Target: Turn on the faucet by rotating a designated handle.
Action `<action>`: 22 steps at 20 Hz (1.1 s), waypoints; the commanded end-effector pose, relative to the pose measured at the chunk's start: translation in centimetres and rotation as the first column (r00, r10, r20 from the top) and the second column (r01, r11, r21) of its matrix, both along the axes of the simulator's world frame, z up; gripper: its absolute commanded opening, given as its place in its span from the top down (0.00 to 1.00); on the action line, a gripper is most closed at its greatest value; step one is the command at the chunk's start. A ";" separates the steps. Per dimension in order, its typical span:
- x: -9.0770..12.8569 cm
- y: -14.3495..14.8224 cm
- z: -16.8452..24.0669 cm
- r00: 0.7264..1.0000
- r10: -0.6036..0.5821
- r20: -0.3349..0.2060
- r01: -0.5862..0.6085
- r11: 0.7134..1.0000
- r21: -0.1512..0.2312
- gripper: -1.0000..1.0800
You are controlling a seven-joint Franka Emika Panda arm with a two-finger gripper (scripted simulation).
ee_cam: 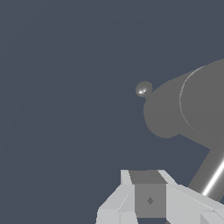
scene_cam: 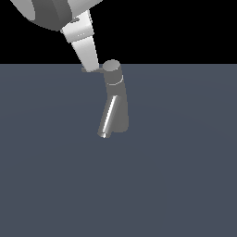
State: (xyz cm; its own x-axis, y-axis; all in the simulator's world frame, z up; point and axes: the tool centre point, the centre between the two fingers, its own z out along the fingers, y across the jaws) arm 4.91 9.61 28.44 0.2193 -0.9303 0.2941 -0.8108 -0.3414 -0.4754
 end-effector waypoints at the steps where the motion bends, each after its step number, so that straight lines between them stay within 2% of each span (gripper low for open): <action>1: -0.7 0.3 -0.5 0.896 -0.445 0.004 0.423 0.855 0.301 1.00; 13: -4.4 1.5 -3.1 0.895 -0.446 0.004 0.424 0.854 0.302 1.00; 15: -3.8 1.6 -2.7 0.896 -0.443 0.010 0.420 0.855 0.304 1.00; 22: -5.8 0.5 -3.8 0.896 -0.444 0.008 0.421 0.855 0.303 1.00</action>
